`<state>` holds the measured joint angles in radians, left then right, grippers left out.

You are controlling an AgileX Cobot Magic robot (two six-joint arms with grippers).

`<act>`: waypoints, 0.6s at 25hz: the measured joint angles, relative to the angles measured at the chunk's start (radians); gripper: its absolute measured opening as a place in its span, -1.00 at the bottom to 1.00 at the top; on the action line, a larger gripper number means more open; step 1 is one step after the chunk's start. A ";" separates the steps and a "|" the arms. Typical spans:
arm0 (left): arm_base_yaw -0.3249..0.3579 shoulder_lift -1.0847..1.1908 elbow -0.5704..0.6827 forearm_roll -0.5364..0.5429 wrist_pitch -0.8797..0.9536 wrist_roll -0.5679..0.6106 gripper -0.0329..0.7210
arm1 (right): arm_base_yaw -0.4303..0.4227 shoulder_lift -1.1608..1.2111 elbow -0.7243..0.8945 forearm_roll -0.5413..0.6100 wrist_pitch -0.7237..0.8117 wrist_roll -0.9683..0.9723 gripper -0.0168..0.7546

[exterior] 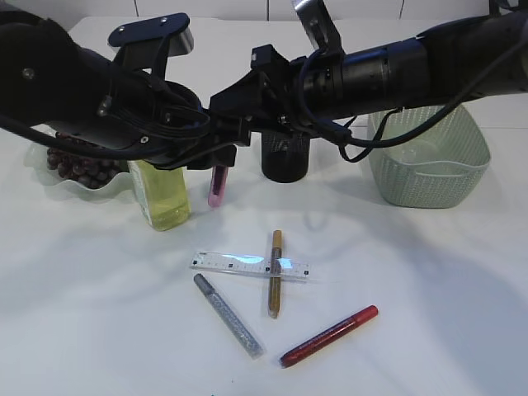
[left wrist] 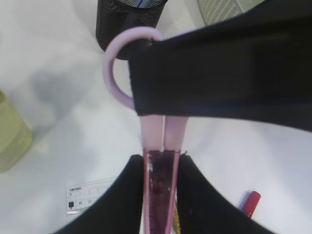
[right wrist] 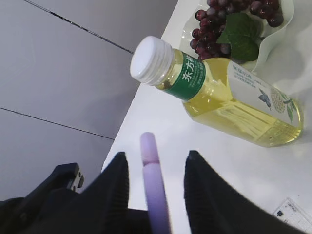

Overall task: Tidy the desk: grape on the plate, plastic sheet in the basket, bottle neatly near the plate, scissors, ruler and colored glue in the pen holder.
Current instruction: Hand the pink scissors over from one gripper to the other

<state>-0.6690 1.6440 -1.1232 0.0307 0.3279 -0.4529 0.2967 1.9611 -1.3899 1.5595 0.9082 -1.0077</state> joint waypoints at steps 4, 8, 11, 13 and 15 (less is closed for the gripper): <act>0.000 0.000 0.000 0.000 0.000 0.000 -0.54 | 0.000 0.007 0.000 0.010 -0.001 0.000 -0.40; 0.000 0.000 0.000 0.000 -0.002 0.000 -0.54 | 0.001 0.009 0.000 0.009 -0.017 -0.007 -0.74; 0.000 -0.001 0.000 0.000 -0.002 0.000 -0.54 | 0.001 0.009 0.000 0.009 -0.019 -0.008 -0.80; 0.000 -0.001 0.000 0.007 -0.002 0.000 -0.54 | 0.001 0.009 0.000 0.009 -0.019 -0.011 -0.80; 0.000 -0.001 0.000 0.013 -0.002 0.000 -0.54 | 0.001 0.009 0.000 0.009 -0.019 -0.011 -0.80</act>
<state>-0.6690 1.6432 -1.1232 0.0438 0.3259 -0.4529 0.2974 1.9698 -1.3899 1.5685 0.8890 -1.0182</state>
